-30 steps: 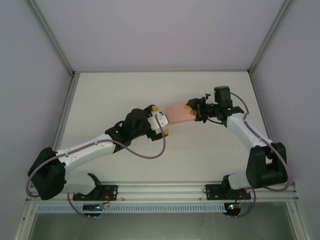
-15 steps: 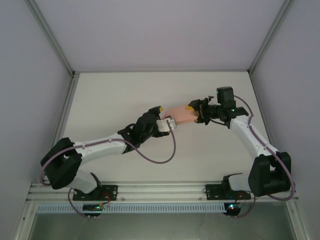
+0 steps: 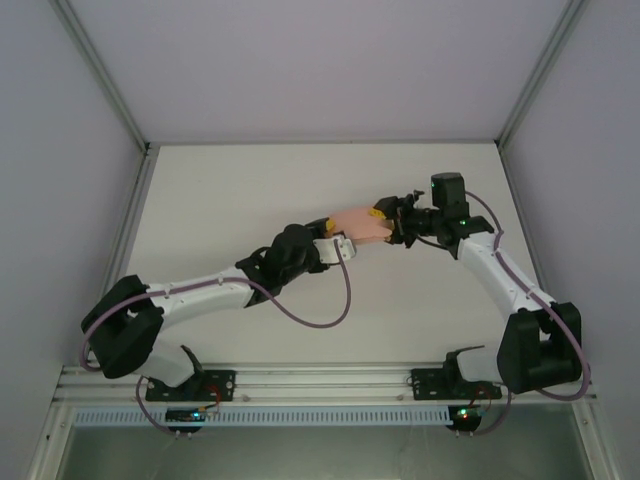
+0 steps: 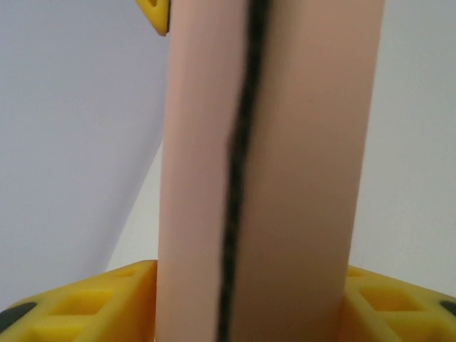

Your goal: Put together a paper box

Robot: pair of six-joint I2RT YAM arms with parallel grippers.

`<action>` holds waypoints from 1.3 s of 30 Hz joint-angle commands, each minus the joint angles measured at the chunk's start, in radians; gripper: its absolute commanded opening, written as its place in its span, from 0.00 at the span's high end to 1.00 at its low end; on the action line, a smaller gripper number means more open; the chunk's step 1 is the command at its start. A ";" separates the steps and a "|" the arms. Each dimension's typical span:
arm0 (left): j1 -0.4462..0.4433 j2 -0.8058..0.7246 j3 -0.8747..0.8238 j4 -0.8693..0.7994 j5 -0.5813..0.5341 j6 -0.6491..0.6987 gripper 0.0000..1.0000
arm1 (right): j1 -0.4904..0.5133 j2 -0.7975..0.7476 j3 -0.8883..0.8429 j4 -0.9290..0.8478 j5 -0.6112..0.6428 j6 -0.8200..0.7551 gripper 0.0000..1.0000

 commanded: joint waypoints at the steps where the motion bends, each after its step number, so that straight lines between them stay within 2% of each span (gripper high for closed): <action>1: 0.001 -0.015 0.040 0.039 -0.002 0.007 0.47 | 0.004 -0.009 0.000 -0.028 -0.047 -0.008 0.56; 6: 0.003 -0.018 0.051 0.001 -0.005 0.016 0.56 | 0.002 -0.015 0.013 -0.047 -0.034 -0.030 0.44; 7: 0.006 -0.019 0.051 -0.006 0.004 0.016 0.58 | -0.002 -0.018 0.016 -0.039 -0.027 -0.024 0.38; 9: 0.017 -0.021 0.054 -0.025 0.031 0.018 0.58 | -0.016 -0.015 0.032 -0.027 0.013 -0.038 0.21; 10: 0.023 -0.021 0.063 -0.044 0.044 0.016 0.59 | -0.028 -0.013 0.050 -0.043 0.040 -0.078 0.03; 11: 0.026 -0.021 0.076 -0.072 0.053 0.012 0.58 | -0.039 -0.012 0.071 -0.071 0.071 -0.130 0.01; 14: 0.056 -0.024 0.143 -0.241 0.111 -0.017 0.59 | -0.073 -0.028 0.125 -0.135 0.205 -0.343 0.01; 16: 0.081 -0.023 0.197 -0.380 0.173 -0.037 0.61 | -0.089 -0.049 0.125 -0.095 0.282 -0.463 0.01; 18: 0.103 -0.018 0.248 -0.513 0.215 -0.053 0.67 | -0.107 -0.067 0.113 -0.056 0.337 -0.574 0.01; 19: 0.115 -0.012 0.280 -0.610 0.254 -0.047 0.66 | -0.116 -0.075 0.099 -0.022 0.358 -0.625 0.01; 21: 0.131 0.011 0.334 -0.770 0.293 -0.036 0.57 | -0.125 -0.084 0.082 0.025 0.357 -0.744 0.01; 23: 0.135 0.048 0.375 -0.852 0.258 -0.064 0.65 | -0.126 -0.082 0.092 0.008 0.374 -0.890 0.01; 27: 0.154 0.154 0.468 -1.091 0.349 -0.042 0.65 | -0.127 -0.063 0.112 -0.025 0.292 -1.134 0.01; 32: 0.174 0.266 0.537 -1.213 0.383 -0.010 0.66 | -0.082 -0.041 0.125 -0.121 0.167 -1.445 0.01; 35: 0.189 0.306 0.571 -1.247 0.402 0.001 0.66 | -0.038 -0.026 0.129 -0.204 0.185 -1.560 0.02; 39: 0.212 0.349 0.598 -1.262 0.399 0.018 0.65 | 0.030 0.018 0.148 -0.295 0.252 -1.624 0.08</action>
